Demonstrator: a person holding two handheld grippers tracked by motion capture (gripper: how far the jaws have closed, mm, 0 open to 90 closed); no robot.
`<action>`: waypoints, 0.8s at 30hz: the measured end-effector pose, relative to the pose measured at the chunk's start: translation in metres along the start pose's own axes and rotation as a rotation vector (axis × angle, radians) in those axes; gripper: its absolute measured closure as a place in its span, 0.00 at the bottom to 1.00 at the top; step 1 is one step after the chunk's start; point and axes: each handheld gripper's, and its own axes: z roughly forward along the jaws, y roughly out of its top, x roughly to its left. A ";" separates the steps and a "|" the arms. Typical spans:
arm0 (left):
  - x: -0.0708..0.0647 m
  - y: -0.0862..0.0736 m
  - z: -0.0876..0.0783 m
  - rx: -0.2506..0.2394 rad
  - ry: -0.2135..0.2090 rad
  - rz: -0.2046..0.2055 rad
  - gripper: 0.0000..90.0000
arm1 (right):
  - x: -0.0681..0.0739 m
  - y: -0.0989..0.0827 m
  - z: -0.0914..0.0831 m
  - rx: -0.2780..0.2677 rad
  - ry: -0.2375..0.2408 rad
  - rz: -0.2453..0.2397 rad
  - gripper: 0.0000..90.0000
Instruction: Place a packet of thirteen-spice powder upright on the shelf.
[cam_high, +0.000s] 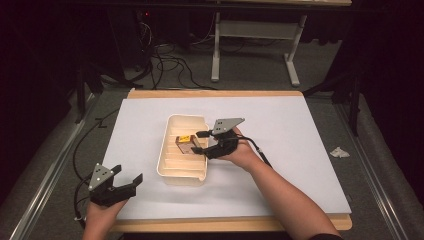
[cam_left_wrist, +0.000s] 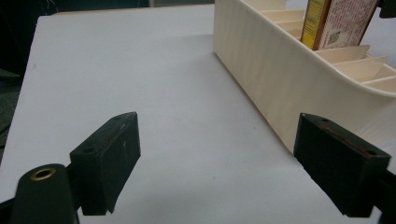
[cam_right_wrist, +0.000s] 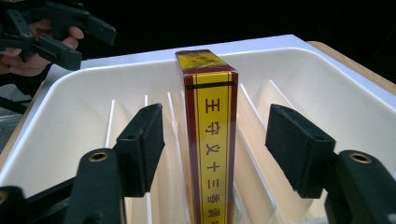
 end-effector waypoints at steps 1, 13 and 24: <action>0.000 0.000 0.000 0.000 0.000 0.000 0.17 | 0.000 0.000 0.000 0.000 -0.001 -0.001 0.40; 0.000 0.000 0.000 -0.003 -0.002 -0.008 0.17 | 0.001 0.001 -0.007 -0.001 -0.026 0.006 0.32; 0.000 0.001 0.002 -0.002 -0.006 -0.014 0.17 | 0.001 -0.005 -0.028 0.014 -0.078 0.020 0.30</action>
